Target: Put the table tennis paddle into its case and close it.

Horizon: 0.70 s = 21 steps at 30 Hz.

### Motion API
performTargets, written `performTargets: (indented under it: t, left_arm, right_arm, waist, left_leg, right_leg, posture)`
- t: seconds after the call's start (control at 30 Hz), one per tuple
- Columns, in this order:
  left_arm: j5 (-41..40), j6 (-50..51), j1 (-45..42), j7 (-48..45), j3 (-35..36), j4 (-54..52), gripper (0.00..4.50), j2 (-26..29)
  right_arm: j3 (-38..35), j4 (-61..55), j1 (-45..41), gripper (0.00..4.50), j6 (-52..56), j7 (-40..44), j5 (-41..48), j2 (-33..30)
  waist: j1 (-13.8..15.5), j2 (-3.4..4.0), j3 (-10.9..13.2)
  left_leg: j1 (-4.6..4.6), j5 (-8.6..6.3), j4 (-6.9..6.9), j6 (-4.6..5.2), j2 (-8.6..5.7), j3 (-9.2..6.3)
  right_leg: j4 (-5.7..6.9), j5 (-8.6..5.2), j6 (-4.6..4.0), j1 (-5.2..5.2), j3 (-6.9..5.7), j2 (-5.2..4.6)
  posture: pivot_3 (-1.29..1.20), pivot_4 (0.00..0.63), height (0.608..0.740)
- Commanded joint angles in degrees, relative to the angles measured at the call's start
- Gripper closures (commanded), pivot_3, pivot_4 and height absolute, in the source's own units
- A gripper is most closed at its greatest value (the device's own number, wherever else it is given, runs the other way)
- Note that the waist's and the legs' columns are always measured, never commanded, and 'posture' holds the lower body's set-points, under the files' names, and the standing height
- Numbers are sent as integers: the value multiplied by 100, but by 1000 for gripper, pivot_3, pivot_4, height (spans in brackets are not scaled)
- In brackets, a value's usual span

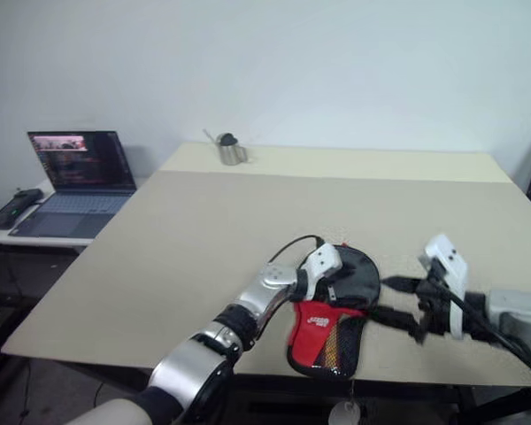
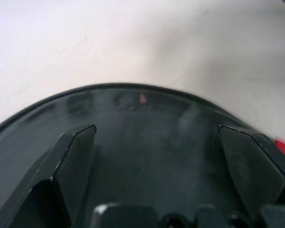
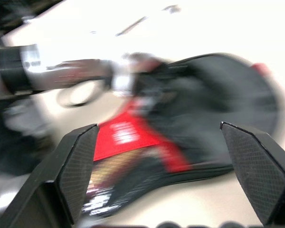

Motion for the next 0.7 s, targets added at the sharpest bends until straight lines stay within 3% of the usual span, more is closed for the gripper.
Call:
performTargets:
  t: [0.03, 0.27, 0.4, 0.5, 0.7]
  left_arm:
    - [-316, 416, 382, -334, 218, -1083, 0, 508]
    - [-1087, 1913, 1785, -584, 886, -3914, 0, 2073]
    - [-1604, 2771, 2481, -459, 1247, -5105, 0, 2597]
    - [-1976, 3378, 2889, -172, 1495, -5926, 0, 2736]
    - [-1934, 3710, 3135, 777, 1759, -6611, 0, 2728]
  right_arm:
    - [396, 363, -281, 21, -1070, 453, -1030, 247]
    - [1147, 1793, -1214, 21, -1849, 1390, -1988, 782]
    - [1255, 2623, -1588, 21, -2173, 1755, -2334, 1076]
    - [1345, 3468, -1896, 21, -2506, 2170, -2651, 1229]
    - [1368, 4671, -2412, 21, -3036, 2671, -3177, 1347]
  waist:
    - [-65, 3, 2]
    - [-209, 11, 29]
    - [-188, 24, 45]
    - [-139, 29, 53]
    - [-116, 37, 59]
  left_leg:
    - [0, 2, 0, -7, 4, -3]
    - [-1, 3, -4, -16, 32, -12]
    - [0, -2, -5, -7, 36, -12]
    - [-2, -4, -4, -5, 32, -12]
    - [-2, 2, -5, -15, 33, -8]
  right_leg:
    - [0, 9, -19, -3, 2, 0]
    - [-4, 8, -30, -9, 18, -4]
    - [-1, 7, -34, -14, 24, -2]
    - [-3, 7, -35, -13, 25, -6]
    - [-2, 7, -40, -17, 27, -4]
  posture:
    - [0, 150, 740]
    - [0, 150, 740]
    - [0, 150, 740]
    - [0, 150, 740]
    - [0, 150, 740]
